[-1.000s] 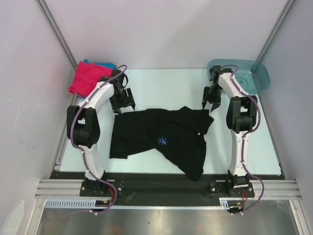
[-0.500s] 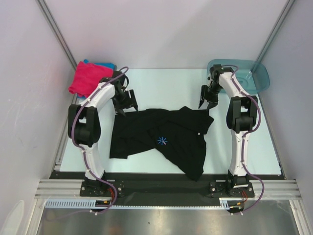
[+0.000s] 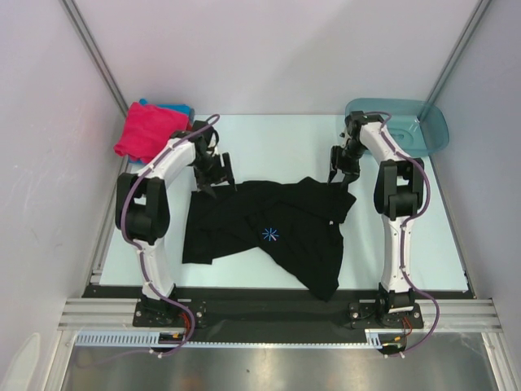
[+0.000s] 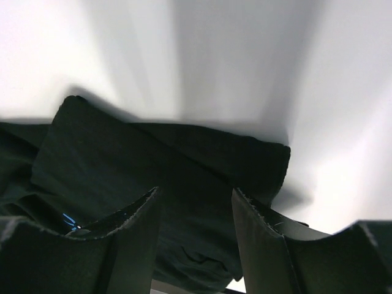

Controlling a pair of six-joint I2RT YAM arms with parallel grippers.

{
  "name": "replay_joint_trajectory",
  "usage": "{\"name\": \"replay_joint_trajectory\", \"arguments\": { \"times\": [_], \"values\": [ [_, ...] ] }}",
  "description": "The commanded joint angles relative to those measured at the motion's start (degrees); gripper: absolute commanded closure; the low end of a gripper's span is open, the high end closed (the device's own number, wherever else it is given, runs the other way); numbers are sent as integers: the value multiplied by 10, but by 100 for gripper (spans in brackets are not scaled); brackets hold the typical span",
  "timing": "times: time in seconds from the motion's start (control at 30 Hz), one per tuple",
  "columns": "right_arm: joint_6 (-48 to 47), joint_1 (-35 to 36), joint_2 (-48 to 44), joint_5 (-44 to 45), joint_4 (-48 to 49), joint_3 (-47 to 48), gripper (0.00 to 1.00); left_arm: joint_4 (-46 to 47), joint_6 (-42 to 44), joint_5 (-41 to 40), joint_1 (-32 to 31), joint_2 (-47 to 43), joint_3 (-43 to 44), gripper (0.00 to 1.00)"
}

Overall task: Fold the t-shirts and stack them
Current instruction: Flatten the tshirt out

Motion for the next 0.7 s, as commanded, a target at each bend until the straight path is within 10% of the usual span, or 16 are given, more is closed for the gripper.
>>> {"name": "replay_joint_trajectory", "arguments": {
  "times": [0.0, 0.43, 0.67],
  "values": [
    [-9, 3, -36, 1, -4, -1, 45, -13, 21, 40, -6, -10, 29, 22],
    [-21, 25, -61, -24, -6, -16, 45, -47, 45, 47, -42, -98, -59, 20],
    [-19, 29, -70, -22, -6, -13, 45, -138, -17, -275, -118, -161, -102, 19]
  ]
}}
